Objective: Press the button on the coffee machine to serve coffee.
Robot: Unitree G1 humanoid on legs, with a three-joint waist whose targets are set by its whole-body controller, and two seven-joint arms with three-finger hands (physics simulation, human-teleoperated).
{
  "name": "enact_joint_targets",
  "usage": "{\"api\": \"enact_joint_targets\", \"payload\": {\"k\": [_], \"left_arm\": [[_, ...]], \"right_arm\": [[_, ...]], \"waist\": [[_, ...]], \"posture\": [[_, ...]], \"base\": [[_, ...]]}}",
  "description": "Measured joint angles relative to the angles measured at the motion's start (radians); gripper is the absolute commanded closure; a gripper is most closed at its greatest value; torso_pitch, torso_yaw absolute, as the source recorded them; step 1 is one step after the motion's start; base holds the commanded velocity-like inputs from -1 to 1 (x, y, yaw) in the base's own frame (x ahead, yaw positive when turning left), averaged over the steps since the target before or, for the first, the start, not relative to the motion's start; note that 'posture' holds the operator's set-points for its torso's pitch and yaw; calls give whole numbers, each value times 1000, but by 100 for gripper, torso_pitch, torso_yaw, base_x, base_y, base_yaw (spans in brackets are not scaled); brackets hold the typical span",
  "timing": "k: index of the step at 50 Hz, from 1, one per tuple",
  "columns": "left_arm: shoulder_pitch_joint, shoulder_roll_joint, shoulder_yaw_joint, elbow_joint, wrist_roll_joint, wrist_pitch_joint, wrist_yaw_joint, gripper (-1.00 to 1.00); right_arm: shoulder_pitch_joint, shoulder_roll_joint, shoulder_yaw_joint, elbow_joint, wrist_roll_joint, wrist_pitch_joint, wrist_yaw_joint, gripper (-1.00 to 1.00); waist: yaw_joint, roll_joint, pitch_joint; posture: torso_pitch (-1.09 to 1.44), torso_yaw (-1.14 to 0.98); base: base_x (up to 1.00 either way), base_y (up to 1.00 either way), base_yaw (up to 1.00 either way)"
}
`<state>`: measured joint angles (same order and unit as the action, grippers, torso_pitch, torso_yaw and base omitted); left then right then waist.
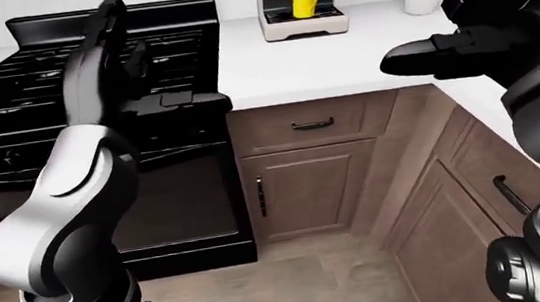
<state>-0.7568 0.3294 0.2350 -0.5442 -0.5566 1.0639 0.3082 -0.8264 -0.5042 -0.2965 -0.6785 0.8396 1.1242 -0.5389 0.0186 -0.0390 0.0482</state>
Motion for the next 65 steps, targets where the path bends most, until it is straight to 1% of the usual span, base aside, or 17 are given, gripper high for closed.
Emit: {"api": "enact_joint_targets", "payload": {"k": [1,4,7,11,14,15,17,25,32,35,38,46,48,53,57,59,65], "left_arm": [[-3,1,0,1,0,-1,0,-100],[9,-12,-17,7,-6,3,-2,-100],[9,-11,-28,17,-15,16,-7,-100],[-5,-6,-12,-3,-13,8,-2,-100],[-12,-3,-9,-6,-14,2,0,-100],[-12,2,-5,-4,-14,2,1,-100],[4,2,5,5,-11,7,6,-100],[-4,3,-1,0,-12,7,8,-100],[-6,6,2,4,-11,4,13,-100],[5,-7,-19,10,-18,8,8,-100],[3,-7,-28,12,-27,18,2,-100],[-12,4,-5,-11,-24,5,10,-100],[2,4,3,-2,-21,8,14,-100],[-4,6,1,8,-16,21,20,-100],[-12,7,3,-8,-22,8,16,-100],[-17,9,4,-8,-24,6,17,-100],[-5,-4,-24,6,-40,27,11,-100]], "right_arm": [[-1,0,0,1,-1,-1,0,-100],[16,0,-9,8,-3,5,-5,-100],[11,-2,-10,21,-5,19,-12,-100],[-4,-8,-16,4,4,10,-13,-100],[-11,-11,-18,7,9,9,-18,-100],[-11,-4,-15,7,12,10,-21,-100],[-2,3,4,6,24,20,-22,-100],[-1,-8,1,6,22,2,-16,-100],[-1,-7,5,12,24,1,-11,-100],[12,-8,-8,19,20,10,-20,-100],[10,-11,-12,22,14,14,-26,-100],[-6,-10,-12,7,25,4,-29,-100],[4,-3,6,9,32,9,-27,-100],[-2,-10,7,11,43,16,-22,-100],[-9,-13,-2,0,38,2,-27,-100],[-12,-14,-1,3,38,0,-28,-100],[1,-17,-10,22,33,16,-40,-100]], "waist": [[1,-18,-1],[-19,-8,11],[-22,-10,-3],[-26,34,1],[-33,92,-3],[-27,94,-6],[-13,88,8],[-10,51,-7],[7,-27,-7],[-14,-8,13],[-18,-7,3],[-24,87,0],[-9,76,12],[-6,57,-2],[0,11,1],[2,-27,-5],[-19,-5,4]], "posture": [[0,0],[0,0],[0,0],[0,0],[0,0],[0,0],[0,0],[0,0],[0,0],[0,0],[0,0],[0,0],[0,0],[0,0],[0,0],[0,0],[0,0]], "base": [[18,23,0],[17,23,0],[17,22,0],[17,22,0],[17,21,0],[17,20,0],[17,15,0],[17,3,0],[17,0,0],[17,0,0],[17,0,0],[17,0,0],[17,0,0],[17,0,0],[17,0,0],[17,0,0],[17,0,0]]}}
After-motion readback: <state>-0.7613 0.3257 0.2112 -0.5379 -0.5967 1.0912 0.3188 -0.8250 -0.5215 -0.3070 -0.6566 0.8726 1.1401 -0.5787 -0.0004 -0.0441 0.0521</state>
